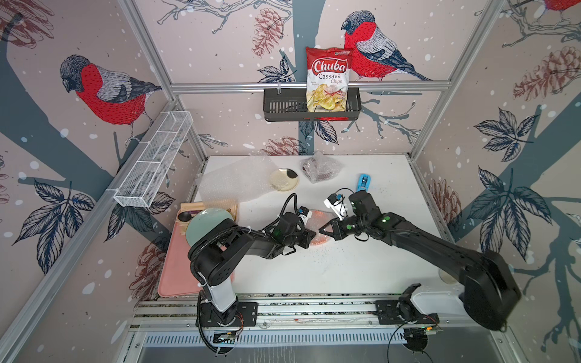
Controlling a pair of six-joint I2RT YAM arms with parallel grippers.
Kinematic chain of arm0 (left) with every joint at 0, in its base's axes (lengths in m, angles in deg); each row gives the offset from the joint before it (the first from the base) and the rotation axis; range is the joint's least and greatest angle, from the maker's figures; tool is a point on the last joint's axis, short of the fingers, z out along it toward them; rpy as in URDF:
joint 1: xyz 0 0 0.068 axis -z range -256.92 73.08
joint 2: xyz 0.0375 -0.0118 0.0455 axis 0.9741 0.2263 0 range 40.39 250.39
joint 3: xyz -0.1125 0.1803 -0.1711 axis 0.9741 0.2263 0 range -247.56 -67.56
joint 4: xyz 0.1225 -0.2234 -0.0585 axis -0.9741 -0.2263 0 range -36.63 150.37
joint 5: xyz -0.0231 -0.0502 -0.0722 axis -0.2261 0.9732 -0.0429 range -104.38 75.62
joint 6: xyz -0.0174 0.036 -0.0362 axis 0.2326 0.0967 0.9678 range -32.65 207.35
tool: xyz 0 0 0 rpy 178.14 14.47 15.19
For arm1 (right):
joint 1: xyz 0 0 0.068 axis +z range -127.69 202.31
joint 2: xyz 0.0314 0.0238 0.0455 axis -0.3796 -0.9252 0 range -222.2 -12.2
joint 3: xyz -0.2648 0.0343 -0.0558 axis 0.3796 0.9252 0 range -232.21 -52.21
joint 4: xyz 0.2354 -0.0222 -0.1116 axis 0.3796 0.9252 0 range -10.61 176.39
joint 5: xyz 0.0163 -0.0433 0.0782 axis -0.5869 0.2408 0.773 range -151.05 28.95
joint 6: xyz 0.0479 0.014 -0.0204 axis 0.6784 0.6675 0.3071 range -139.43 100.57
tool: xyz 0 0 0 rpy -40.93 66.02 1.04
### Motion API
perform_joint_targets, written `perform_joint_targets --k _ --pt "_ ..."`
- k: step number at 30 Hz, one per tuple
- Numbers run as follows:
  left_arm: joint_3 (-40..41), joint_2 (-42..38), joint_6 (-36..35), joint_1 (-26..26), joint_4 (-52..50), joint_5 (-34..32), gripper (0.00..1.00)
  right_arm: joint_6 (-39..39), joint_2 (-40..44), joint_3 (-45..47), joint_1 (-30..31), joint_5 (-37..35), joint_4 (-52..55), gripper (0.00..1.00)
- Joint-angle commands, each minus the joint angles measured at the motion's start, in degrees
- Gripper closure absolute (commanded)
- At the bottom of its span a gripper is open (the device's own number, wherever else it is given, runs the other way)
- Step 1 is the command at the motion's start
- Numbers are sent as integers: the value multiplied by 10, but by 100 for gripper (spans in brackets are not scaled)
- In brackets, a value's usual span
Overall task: Wrap dinner plates in bubble wrap
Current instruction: Stick the tape on the bubble wrap.
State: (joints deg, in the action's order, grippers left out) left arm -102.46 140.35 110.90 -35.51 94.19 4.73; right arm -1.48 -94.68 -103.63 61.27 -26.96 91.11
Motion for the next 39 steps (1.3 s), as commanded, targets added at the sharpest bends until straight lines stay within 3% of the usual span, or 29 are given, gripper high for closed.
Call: perform_joint_targets --k 1,7,15,22,28,39 --pt "4 -2 -8 1 -32 2 100 -21 -83 -43 -3 -81 -11 100" --pt "3 0 -9 1 -33 4 100 -16 -208 -115 -14 -121 -2 100" --pt "20 -11 -7 3 -23 15 100 24 -274 -149 -15 -175 18 100" --pt "19 -14 -6 3 -37 14 100 42 -261 -142 -19 -184 7 100" --pt "38 -72 -3 3 -38 16 96 58 -270 -142 -19 -191 22 100" --pt "4 -32 -4 3 -45 16 97 62 -141 -103 -16 -147 -7 100"
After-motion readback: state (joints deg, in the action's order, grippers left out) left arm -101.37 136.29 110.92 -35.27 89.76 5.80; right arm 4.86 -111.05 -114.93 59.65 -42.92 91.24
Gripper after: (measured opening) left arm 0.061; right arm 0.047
